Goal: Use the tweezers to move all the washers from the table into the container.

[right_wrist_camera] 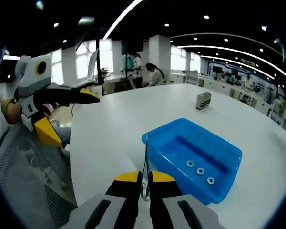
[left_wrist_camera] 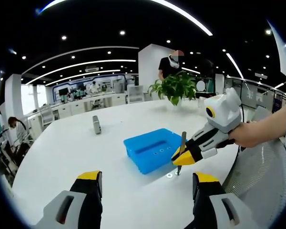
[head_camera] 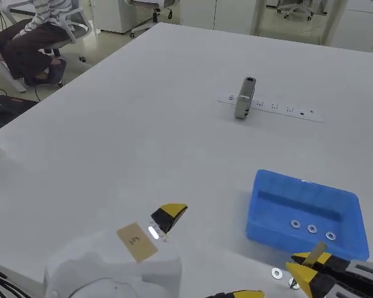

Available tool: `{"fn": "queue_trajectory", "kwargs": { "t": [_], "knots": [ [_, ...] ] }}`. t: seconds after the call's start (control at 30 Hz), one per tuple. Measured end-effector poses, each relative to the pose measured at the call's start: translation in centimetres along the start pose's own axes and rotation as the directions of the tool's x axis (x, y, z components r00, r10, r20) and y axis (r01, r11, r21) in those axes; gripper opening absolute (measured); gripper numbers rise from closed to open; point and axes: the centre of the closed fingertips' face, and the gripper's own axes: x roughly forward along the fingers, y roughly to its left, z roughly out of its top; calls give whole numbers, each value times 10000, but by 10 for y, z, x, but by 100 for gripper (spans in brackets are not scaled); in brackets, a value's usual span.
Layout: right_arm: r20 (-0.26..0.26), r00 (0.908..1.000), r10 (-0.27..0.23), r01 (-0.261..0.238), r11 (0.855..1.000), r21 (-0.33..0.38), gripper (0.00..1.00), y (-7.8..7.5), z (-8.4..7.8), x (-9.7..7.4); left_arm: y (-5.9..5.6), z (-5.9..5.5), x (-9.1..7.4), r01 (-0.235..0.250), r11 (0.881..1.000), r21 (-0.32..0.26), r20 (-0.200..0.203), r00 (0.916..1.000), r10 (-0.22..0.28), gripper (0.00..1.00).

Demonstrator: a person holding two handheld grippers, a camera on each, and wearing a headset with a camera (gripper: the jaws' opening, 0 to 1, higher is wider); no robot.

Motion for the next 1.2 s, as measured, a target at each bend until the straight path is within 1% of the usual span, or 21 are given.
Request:
{"fn": "queue_trajectory", "kwargs": {
  "t": [0.03, 0.07, 0.1, 0.13, 0.2, 0.3, 0.4, 0.57, 0.67, 0.77, 0.87, 1.0, 1.07, 1.2],
  "knots": [
    [485, 9988, 49, -66, 9994, 353, 3, -1, 7, -1, 0, 0, 0, -5, 10000, -22, 18, 10000, 5, 78],
    [580, 9983, 34, -51, 9996, 295, 3, -2, 9, -3, 0, 0, 0, -8, 10000, -50, 20, 10000, 8, 78],
    [492, 9988, -24, 15, 9998, 181, 3, -4, 10, -6, 0, 0, 0, -3, 10000, -61, 13, 10000, 3, 78],
    [492, 9988, -17, 13, 10000, 78, 3, -2, 13, -7, 0, 0, 0, 12, 10000, -57, 5, 10000, -12, 78],
    [694, 9976, 5, 4, 9999, -133, 3, -3, 21, -11, -1, 1, 0, 58, 10000, -31, 10, 10000, -58, 78],
    [840, 9965, -57, 73, 9998, -187, 3, -6, 30, -15, -1, 0, 0, 75, 10000, -22, -1, 10000, -75, 78],
    [991, 9950, -97, 151, 9984, -541, 3, -6, 41, -17, -1, 1, 0, 66, 10000, -27, 17, 10000, -66, 78],
    [1201, 9926, 155, -15, 9933, -1153, 3, 1, 62, -18, -1, 0, 1, 76, 10000, -35, -2, 10000, -76, 78],
    [1371, 9904, 175, 15, 9906, -1370, 3, 1, 73, -16, -1, 0, 1, 86, 10000, -34, -18, 10000, -86, 78],
    [1498, 9886, 131, 85, 9898, -1421, 3, -3, 82, -13, -1, 0, 1, 95, 9999, -39, -7, 10000, -95, 78],
    [1480, 9890, 73, 152, 9885, -1505, 3, -9, 86, -10, -1, 0, 1, 123, 9999, -59, -32, 9999, -123, 78],
    [1489, 9887, -148, 324, 9926, -1167, 3, -22, 88, -5, -2, -1, 1, 146, 9999, -52, -65, 9999, -147, 78],
    [1613, 9868, -166, 322, 9950, -943, 3, -26, 90, -2, -1, -1, 1, 115, 9999, -13, -60, 9999, -115, 78],
    [1579, 9872, -216, 342, 9964, -780, 3, -34, 90, 4, -2, -1, 0, 126, 9999, -43, -67, 9999, -126, 78]
  ]
}}
